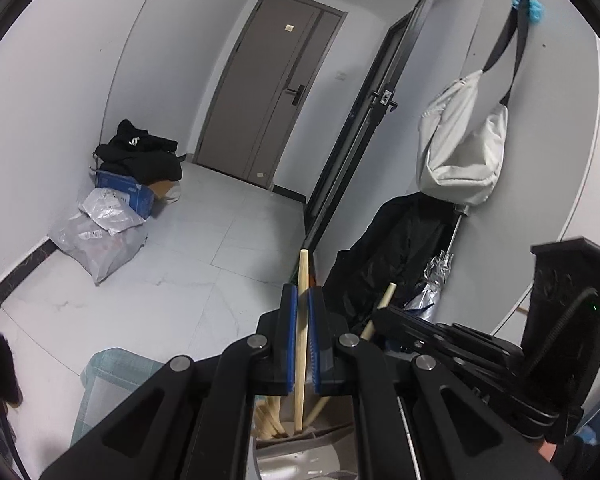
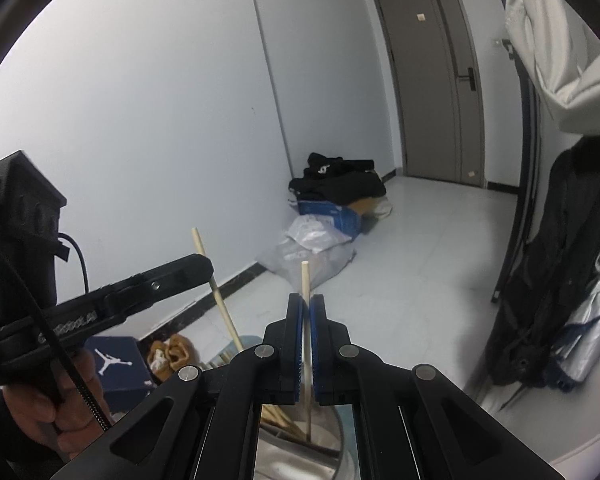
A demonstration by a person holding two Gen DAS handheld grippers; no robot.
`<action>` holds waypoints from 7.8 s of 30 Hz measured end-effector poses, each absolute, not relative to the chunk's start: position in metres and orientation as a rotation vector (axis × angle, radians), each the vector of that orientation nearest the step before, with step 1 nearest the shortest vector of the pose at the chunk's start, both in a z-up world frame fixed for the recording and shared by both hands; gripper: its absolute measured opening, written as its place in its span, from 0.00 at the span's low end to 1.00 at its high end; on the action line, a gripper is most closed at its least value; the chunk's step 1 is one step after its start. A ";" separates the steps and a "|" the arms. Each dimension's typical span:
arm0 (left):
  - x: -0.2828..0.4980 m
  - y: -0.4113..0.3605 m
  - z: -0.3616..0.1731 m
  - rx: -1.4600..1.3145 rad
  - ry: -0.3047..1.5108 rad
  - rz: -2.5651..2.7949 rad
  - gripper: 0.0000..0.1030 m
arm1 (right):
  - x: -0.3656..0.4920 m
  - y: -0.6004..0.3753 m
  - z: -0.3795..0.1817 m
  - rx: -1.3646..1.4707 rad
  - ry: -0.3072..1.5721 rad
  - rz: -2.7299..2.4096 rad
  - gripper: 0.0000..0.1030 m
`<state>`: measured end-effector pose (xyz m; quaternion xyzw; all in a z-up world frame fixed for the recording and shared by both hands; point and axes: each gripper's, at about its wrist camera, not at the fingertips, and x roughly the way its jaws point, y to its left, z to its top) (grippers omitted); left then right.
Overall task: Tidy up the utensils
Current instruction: 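Open both tools to drop the chopsticks into the holder, then move both open tools back down toward the remaining chopsticks, then pinch one chopstick with the right tool while the left tool pinches another, then raise both held chopsticks up over the white utensil holder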
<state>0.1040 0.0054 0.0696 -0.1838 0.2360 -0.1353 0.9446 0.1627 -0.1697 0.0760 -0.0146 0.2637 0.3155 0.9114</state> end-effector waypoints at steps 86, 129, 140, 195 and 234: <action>0.024 0.084 -0.032 -0.369 0.749 0.148 0.81 | 0.162 -0.280 -0.116 0.413 1.224 -0.238 0.02; 0.023 0.094 -0.044 -0.386 0.810 0.183 0.81 | 0.094 -0.193 -0.117 -0.158 1.131 0.078 0.05; 0.024 0.091 -0.047 -0.368 0.820 0.172 0.81 | 0.052 -0.172 -0.121 -0.327 1.169 0.325 0.06; 0.028 -0.022 -0.082 -0.192 1.033 -0.021 0.01 | 0.043 -0.286 -0.041 0.464 0.738 0.388 0.03; -0.015 -0.012 0.052 -0.209 0.694 -0.277 0.01 | 0.027 -0.184 0.046 0.103 0.523 0.504 0.03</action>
